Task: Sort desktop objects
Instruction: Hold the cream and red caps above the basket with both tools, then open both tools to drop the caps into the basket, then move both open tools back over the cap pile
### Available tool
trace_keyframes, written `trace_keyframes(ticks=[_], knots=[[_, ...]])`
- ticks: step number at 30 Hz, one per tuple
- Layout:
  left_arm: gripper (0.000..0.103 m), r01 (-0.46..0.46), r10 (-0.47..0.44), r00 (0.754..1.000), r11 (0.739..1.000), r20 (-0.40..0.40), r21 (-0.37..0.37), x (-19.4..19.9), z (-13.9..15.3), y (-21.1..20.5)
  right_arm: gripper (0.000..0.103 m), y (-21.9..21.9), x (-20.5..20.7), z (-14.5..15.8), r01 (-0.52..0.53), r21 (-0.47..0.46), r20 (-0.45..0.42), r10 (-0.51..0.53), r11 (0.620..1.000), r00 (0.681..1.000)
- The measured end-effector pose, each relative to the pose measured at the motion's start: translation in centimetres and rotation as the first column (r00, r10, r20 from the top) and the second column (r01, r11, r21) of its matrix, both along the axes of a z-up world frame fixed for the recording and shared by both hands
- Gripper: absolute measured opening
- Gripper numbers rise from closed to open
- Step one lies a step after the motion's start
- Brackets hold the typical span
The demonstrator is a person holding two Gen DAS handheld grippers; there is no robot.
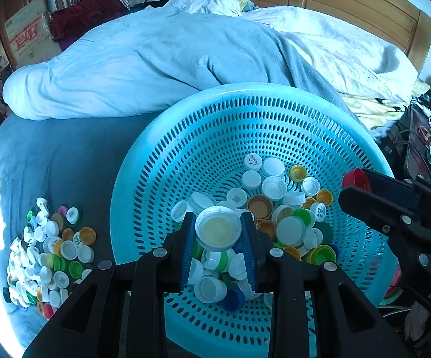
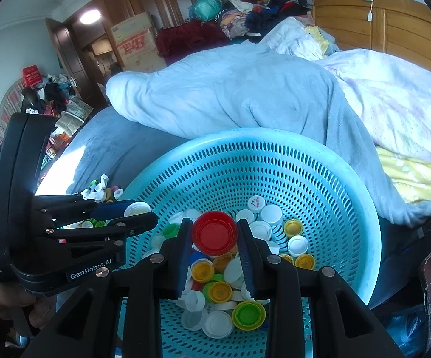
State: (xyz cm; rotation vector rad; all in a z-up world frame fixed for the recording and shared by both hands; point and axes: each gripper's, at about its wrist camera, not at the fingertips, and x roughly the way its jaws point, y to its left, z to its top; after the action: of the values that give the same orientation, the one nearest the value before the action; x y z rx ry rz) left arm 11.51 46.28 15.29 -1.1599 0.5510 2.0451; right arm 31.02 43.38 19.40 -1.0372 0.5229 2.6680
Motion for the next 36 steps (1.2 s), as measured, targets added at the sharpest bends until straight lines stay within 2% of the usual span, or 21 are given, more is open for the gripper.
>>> trace_keyframes(ticks=[18, 20, 22, 23, 25, 28, 33, 36], knots=[[0.026, -0.019, 0.018, 1.000, 1.000, -0.006, -0.004, -0.4, -0.6, 0.3, 0.033, 0.2, -0.1, -0.6, 0.009, -0.001, 0.008, -0.009, 1.000, 1.000], [0.034, -0.021, 0.021, 1.000, 1.000, -0.008, -0.005, -0.4, -0.6, 0.3, 0.034, 0.3, 0.0, -0.7, 0.017, 0.001, 0.007, -0.017, 1.000, 1.000], [0.040, -0.019, 0.019, 1.000, 1.000, -0.012, -0.001, -0.3, -0.6, 0.3, 0.043, 0.4, 0.0, -0.6, 0.025, 0.002, 0.003, -0.025, 1.000, 1.000], [0.044, -0.019, 0.019, 1.000, 1.000, -0.017, 0.000, -0.3, -0.5, 0.3, 0.051, 0.5, 0.1, -0.6, 0.029, 0.003, 0.001, -0.029, 1.000, 1.000], [0.050, -0.019, 0.019, 0.999, 1.000, -0.027, 0.001, -0.2, -0.4, 0.3, 0.055, 0.5, 0.1, -0.5, 0.032, 0.006, 0.000, -0.032, 0.999, 1.000], [0.058, -0.028, 0.028, 0.999, 1.000, -0.037, 0.005, -0.3, -0.3, 0.3, 0.067, 0.7, 0.2, -0.5, 0.044, 0.008, -0.005, -0.044, 0.999, 0.999], [0.061, -0.041, 0.041, 0.999, 0.999, -0.035, 0.006, -0.6, -0.6, -0.1, 0.087, 0.7, 0.3, -0.4, 0.065, 0.020, -0.011, -0.064, 0.998, 0.998], [0.061, -0.049, 0.049, 0.998, 0.999, -0.035, 0.006, -0.7, -0.7, -0.6, 0.092, 0.4, 0.3, -0.2, 0.068, 0.028, -0.016, -0.067, 0.997, 0.998]])
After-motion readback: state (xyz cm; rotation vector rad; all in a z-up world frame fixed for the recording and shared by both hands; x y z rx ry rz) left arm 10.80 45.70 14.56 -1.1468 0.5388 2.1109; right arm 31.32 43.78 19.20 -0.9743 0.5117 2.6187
